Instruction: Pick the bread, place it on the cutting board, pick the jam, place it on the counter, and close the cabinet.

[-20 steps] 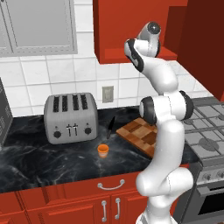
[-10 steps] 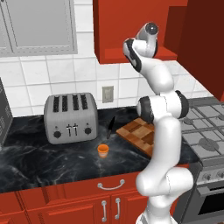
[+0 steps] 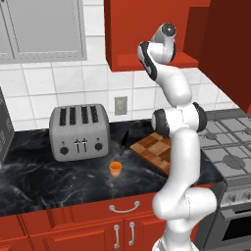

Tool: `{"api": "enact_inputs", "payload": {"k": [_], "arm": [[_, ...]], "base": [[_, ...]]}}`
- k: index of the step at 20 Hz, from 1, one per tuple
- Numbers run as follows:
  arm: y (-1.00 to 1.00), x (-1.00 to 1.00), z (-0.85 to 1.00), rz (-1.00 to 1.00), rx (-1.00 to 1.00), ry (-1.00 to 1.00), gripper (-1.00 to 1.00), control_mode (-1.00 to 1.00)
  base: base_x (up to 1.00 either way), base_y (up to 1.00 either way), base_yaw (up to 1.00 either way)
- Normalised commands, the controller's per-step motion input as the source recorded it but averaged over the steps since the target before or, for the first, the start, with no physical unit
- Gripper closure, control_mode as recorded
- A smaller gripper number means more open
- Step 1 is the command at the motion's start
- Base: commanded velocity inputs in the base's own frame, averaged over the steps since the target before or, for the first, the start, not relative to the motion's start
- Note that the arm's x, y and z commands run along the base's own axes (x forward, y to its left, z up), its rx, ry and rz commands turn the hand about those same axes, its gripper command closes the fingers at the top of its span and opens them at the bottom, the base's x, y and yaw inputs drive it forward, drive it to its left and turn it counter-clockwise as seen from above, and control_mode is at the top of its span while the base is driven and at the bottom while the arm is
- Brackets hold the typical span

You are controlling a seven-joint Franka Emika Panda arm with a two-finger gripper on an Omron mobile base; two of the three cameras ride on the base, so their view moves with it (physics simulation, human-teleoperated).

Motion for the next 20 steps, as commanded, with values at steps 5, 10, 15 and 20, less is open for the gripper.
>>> {"api": "enact_inputs", "payload": {"k": [5, 10, 15, 20], "arm": [[0.00, 0.00, 0.00, 0.00, 0.00, 0.00, 1.00, -1.00], [0.00, 0.00, 0.00, 0.00, 0.00, -0.02, 1.00, -1.00], [-0.03, -0.11, 0.00, 0.00, 0.00, -0.02, 1.00, -1.00], [-0.01, -0.23, 0.00, 0.00, 0.00, 0.00, 1.00, -1.00]], "base": [[0.00, 0.00, 0.00], [0.00, 0.00, 0.00], [0.00, 0.00, 0.00], [0.00, 0.00, 0.00]]}}
